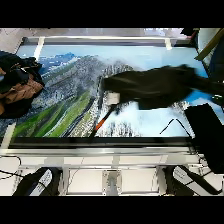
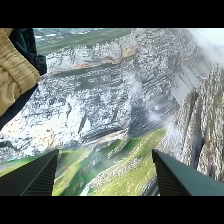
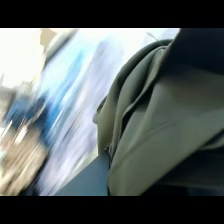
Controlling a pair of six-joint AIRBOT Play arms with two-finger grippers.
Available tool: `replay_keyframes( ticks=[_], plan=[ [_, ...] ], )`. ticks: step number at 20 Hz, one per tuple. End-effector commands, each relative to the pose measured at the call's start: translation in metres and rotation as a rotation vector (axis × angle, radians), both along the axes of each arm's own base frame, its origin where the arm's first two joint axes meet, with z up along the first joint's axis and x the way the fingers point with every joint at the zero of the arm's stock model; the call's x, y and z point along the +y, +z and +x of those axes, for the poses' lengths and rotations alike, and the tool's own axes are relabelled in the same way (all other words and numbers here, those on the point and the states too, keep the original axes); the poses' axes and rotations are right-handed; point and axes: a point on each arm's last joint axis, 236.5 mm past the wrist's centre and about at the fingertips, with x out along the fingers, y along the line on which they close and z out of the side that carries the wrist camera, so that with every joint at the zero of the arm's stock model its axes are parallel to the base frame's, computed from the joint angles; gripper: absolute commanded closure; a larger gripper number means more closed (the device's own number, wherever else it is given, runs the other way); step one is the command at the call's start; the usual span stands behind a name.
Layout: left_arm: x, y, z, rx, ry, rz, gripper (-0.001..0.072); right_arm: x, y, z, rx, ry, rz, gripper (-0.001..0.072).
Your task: Fold the clothes and pants, and hang the long-sleeved shirts on hangers.
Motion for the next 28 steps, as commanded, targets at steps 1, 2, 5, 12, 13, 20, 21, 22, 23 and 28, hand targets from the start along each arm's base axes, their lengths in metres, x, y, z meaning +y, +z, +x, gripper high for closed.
replay_keyframes(
  ticks=[1,2,5,12,13,20,21,22,23,28],
  plan=[
    [0.000,0.000,0.000,-0.001,0.000,0.001,0.0053,-0.110,0.027,-0.083,0.043,-0.281,-0.125,0.0708],
    [0.000,0.000,0.000,-0.001,0.000,0.001,0.0053,-0.134,0.036,-0.106,0.045,-0.356,-0.135,0.0708],
    [0.000,0.000,0.000,-0.001,0.000,0.001,0.0054,-0.192,0.057,-0.159,0.046,-0.615,-0.138,0.0708],
    [0.000,0.000,0.000,-0.001,0.000,0.001,0.0053,-0.269,0.019,-0.295,0.320,-1.074,-0.146,0.0708],
    [0.000,0.000,0.000,-0.001,0.000,0.001,0.0053,-0.276,0.015,-0.314,0.351,-1.142,-0.138,0.0708],
    [0.000,0.000,0.000,-0.001,0.000,0.000,0.0053,-0.306,-0.006,-0.363,0.461,-1.299,-0.163,0.0597],
    [0.000,0.000,0.000,-0.001,0.000,0.000,0.0053,-0.305,-0.012,-0.362,0.469,-1.307,-0.104,0.0285],
    [0.000,0.000,0.000,-0.001,0.000,-0.001,0.0053,-0.302,-0.017,-0.361,0.481,-1.301,-0.060,0.0108],
    [-0.001,0.000,0.000,-0.002,-0.001,-0.003,0.0053,-0.299,-0.018,-0.359,0.485,-1.299,-0.035,0.0115],
    [-0.002,0.001,0.000,-0.003,-0.003,-0.010,0.0053,-0.316,0.080,-0.346,0.273,-1.368,-0.165,0.0265]
  ],
)
